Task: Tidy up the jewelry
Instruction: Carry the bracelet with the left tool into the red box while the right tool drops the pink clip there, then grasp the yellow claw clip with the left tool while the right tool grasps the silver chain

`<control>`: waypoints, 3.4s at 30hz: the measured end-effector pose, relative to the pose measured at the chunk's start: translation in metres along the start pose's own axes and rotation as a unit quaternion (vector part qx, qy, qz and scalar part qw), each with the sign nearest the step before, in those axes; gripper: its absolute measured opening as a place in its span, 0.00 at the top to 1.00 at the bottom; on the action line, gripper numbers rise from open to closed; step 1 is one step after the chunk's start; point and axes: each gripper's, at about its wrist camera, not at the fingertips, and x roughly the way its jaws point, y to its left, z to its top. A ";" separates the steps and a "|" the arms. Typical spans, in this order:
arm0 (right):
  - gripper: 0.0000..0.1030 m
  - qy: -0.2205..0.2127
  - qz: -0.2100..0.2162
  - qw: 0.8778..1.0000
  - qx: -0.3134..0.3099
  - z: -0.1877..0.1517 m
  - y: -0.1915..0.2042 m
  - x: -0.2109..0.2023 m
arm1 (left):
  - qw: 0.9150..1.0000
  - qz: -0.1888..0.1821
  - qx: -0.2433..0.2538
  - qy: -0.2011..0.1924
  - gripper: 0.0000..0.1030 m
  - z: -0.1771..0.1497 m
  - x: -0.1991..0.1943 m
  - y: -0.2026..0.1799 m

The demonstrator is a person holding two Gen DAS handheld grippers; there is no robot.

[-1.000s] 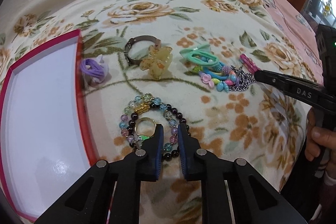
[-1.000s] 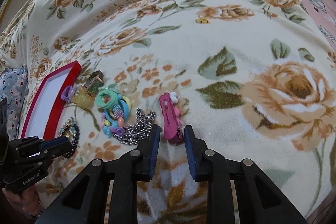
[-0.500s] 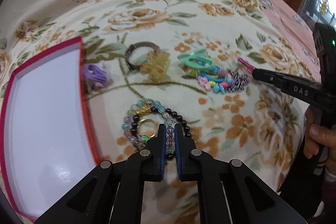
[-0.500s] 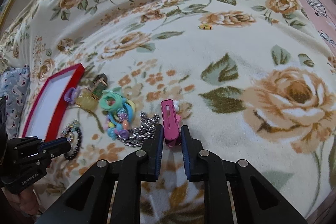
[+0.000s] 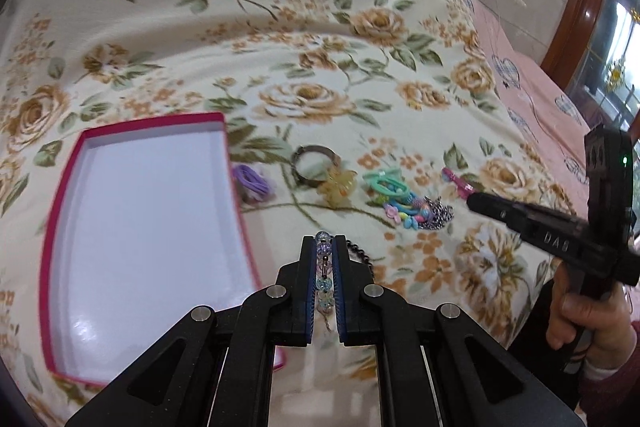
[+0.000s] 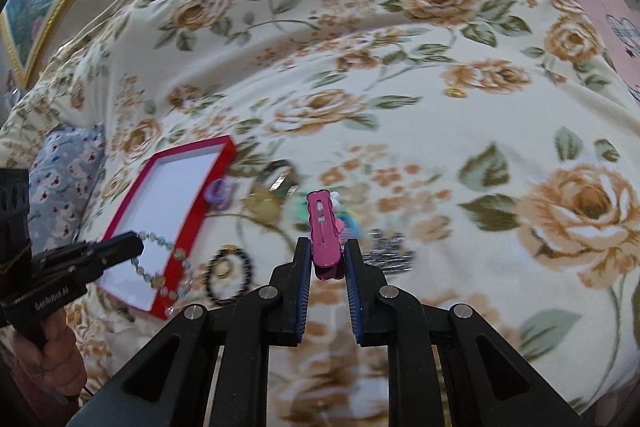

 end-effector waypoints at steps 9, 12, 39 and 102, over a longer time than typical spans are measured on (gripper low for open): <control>0.84 0.011 0.050 0.998 -0.040 -0.002 0.055 0.011 | 0.998 0.027 -0.045 -0.024 0.94 -0.015 -0.046 0.034; 0.84 0.016 0.065 0.996 -0.054 -0.002 0.074 0.017 | 0.997 0.037 -0.064 -0.027 0.94 -0.018 -0.054 0.048; 0.84 0.116 0.135 0.974 -0.140 -0.028 0.189 0.115 | 0.979 0.113 -0.172 0.011 0.94 -0.035 -0.030 0.143; 0.62 0.001 -0.023 1.000 0.018 -0.018 -0.020 0.005 | 0.995 0.061 -0.051 0.056 0.45 0.006 0.020 0.012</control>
